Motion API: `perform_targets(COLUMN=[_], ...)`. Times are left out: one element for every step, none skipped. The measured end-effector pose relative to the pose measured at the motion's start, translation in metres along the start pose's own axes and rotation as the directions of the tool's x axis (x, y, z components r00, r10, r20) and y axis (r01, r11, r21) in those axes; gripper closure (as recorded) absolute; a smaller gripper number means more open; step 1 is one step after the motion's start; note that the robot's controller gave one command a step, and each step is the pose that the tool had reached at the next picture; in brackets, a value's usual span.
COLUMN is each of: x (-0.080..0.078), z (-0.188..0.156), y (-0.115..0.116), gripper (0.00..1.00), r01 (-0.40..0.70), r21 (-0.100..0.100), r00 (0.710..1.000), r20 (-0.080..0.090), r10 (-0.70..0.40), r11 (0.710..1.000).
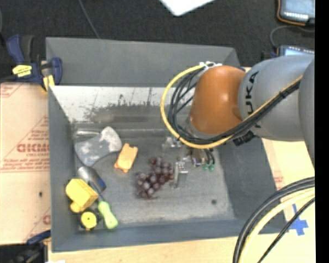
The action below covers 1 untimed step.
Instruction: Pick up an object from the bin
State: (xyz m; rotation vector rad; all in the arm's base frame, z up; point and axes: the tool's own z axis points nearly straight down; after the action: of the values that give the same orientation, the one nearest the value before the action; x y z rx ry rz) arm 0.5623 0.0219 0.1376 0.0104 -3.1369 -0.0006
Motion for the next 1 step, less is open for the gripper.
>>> perform_targets(x=[-0.0015], z=[-0.0044], y=[0.0001], gripper=[0.0], r01=[0.0], r21=[0.0], r00=[1.0], r20=[0.007], r10=[0.0], r11=[1.0])
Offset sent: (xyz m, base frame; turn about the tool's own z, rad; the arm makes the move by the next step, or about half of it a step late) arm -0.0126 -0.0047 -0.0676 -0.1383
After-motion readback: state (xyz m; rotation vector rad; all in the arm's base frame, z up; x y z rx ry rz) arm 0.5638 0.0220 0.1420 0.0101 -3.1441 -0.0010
